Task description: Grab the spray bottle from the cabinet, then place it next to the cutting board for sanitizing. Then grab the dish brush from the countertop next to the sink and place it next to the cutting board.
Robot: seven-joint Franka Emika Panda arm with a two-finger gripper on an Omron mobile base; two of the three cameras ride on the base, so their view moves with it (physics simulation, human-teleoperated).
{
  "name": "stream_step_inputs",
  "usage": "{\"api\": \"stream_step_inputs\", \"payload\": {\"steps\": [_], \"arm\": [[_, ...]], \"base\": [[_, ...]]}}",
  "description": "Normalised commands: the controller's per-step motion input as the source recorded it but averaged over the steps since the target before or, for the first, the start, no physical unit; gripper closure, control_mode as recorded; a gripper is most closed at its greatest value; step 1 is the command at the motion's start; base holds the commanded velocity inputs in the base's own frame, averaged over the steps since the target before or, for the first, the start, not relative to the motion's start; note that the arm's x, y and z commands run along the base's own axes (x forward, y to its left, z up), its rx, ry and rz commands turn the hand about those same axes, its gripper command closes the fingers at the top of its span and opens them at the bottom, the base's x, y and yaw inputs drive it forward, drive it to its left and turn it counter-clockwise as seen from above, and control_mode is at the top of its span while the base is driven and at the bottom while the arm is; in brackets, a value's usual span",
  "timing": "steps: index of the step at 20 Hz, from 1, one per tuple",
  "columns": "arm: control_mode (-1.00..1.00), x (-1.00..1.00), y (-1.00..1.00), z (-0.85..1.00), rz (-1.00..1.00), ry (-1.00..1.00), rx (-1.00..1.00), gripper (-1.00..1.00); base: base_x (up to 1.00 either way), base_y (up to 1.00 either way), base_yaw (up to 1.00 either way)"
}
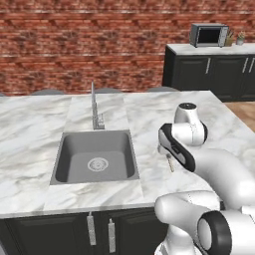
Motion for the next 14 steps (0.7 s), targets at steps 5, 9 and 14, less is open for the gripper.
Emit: {"api": "stream_step_inputs", "payload": {"steps": [5,9,14], "arm": [[-1.0,0.4,-0.11,-0.33,0.0,0.01,0.0,-1.0],[-1.0,0.39,-0.1,-0.37,0.0,0.04,0.0,-1.0],[-1.0,0.39,-0.02,-0.3,0.0,0.01,0.0,-1.0]], "base": [[0.0,0.0,0.0],[0.0,0.0,0.0],[0.0,0.0,0.0]]}}
